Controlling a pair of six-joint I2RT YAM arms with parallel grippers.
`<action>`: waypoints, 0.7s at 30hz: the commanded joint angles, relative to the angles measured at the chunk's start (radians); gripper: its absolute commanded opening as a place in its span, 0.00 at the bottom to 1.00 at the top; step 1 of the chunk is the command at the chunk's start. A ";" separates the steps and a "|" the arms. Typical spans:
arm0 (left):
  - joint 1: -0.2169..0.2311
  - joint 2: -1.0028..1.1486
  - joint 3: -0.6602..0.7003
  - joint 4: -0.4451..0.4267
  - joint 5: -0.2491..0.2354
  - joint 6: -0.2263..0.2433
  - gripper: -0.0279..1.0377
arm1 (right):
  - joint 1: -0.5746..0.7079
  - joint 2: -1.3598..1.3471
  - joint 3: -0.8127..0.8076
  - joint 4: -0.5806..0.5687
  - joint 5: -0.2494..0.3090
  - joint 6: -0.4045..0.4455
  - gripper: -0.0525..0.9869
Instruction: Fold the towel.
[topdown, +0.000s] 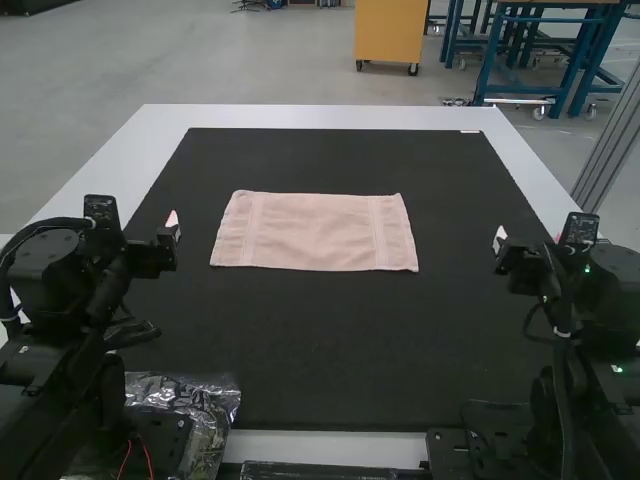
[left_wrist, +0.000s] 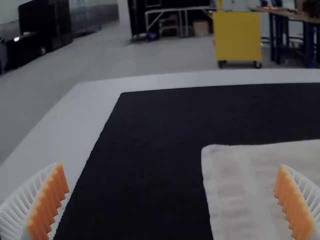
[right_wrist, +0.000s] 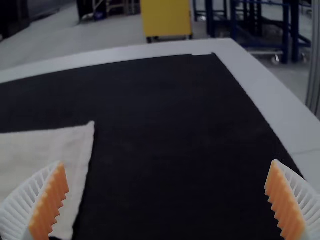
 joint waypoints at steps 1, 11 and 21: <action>0.001 -0.002 -0.005 0.017 -0.009 0.037 0.94 | -0.009 -0.006 -0.006 0.042 0.019 0.015 0.92; 0.003 -0.002 -0.005 0.344 -0.126 0.279 0.92 | -0.006 -0.006 -0.005 0.433 0.189 -0.226 0.93; -0.002 -0.002 0.004 0.381 -0.121 0.350 0.92 | -0.003 -0.006 -0.002 0.421 0.057 -0.482 0.92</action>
